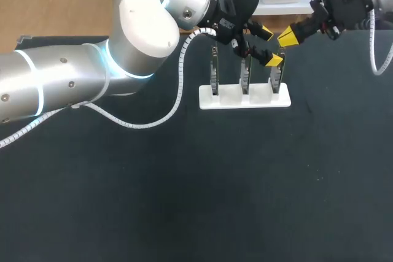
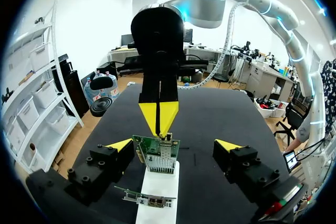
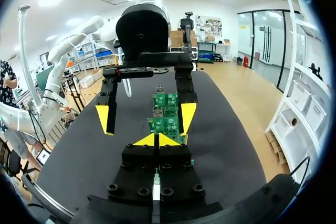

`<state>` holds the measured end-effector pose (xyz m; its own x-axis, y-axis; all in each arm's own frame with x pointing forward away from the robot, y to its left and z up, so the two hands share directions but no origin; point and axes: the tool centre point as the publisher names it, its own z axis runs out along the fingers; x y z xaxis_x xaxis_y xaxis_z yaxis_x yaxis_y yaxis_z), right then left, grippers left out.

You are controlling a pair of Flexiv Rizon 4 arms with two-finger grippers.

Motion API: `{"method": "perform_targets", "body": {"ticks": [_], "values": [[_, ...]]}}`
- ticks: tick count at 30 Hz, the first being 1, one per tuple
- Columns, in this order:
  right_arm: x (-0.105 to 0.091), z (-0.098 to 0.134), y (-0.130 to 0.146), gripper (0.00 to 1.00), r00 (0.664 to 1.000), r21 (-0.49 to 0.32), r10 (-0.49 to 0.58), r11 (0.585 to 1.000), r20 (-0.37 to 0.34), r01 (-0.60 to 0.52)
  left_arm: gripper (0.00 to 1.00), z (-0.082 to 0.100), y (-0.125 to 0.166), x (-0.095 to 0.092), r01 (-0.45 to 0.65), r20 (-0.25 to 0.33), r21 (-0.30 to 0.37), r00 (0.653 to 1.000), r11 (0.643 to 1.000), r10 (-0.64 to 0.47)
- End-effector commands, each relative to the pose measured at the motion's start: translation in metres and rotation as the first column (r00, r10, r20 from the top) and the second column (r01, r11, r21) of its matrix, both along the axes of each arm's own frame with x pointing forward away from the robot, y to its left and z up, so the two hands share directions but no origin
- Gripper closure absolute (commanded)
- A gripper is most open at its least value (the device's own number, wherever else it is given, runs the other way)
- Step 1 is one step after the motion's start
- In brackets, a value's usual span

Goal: Pick up the optical module with the left hand, and insert it into the network port with the right hand.

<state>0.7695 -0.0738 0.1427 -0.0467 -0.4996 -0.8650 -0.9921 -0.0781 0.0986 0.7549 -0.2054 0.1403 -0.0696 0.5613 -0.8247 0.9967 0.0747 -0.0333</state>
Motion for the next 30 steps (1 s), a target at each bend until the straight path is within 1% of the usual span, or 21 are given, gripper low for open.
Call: {"method": "perform_targets", "body": {"ticks": [1, 30], "values": [[0.0011, -0.0066, 0.0003, 1.00, 1.000, 0.002, -0.001, 1.000, -0.003, 0.001, 0.00, 0.0000, -0.0003, 0.0015, 0.003, -0.001, 0.002, 1.000, 1.000, -0.003], [-0.0008, -0.0088, 0.0011, 1.00, 1.000, 0.001, -0.002, 1.000, -0.017, 0.002, 0.00, 0.0000, -0.0003, 0.0015, 0.003, -0.001, 0.002, 1.000, 1.000, -0.003]]}}
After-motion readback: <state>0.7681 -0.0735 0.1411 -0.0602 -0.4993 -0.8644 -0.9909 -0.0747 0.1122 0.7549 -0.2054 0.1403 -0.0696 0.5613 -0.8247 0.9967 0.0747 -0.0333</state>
